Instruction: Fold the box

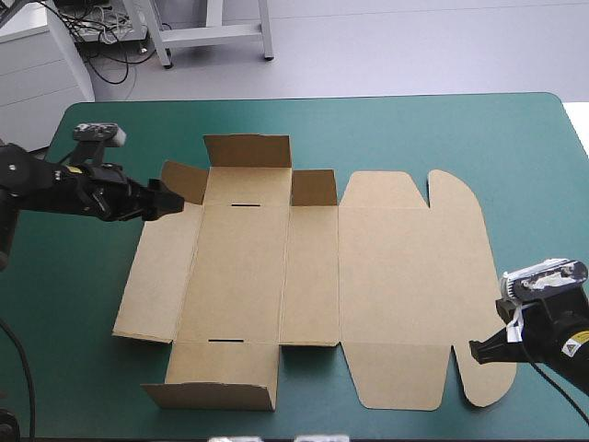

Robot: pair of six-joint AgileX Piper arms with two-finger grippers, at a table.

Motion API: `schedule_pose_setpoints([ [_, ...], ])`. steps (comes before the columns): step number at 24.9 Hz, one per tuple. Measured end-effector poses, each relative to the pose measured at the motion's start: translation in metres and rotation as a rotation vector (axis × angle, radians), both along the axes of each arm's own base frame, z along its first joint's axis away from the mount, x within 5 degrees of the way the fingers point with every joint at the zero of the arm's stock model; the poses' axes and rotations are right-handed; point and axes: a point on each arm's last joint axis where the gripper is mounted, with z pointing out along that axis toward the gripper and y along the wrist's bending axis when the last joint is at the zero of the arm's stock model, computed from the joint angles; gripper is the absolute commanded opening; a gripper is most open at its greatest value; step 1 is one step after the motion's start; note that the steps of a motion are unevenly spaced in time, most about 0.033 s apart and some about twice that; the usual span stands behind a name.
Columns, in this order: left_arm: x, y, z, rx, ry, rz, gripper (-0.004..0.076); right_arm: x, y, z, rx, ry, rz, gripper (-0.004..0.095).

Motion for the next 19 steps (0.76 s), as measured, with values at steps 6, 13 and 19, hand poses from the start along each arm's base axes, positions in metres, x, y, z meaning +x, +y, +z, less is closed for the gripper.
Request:
schedule_pose_setpoints([
  [6,0.001,0.034,0.001,0.000,-0.016,0.114,0.0601,0.000,0.000,0.000,-0.001,-0.001,0.000,-0.0020],
  [13,0.004,0.077,-0.008,0.018,0.019,0.256,0.0601,0.000,0.000,0.000,-0.005,-0.003,0.004,-0.0023],
  [19,0.023,0.110,-0.052,-0.014,0.146,0.308,0.0601,0.000,0.000,0.000,-0.006,-0.004,0.005,-0.0023],
])
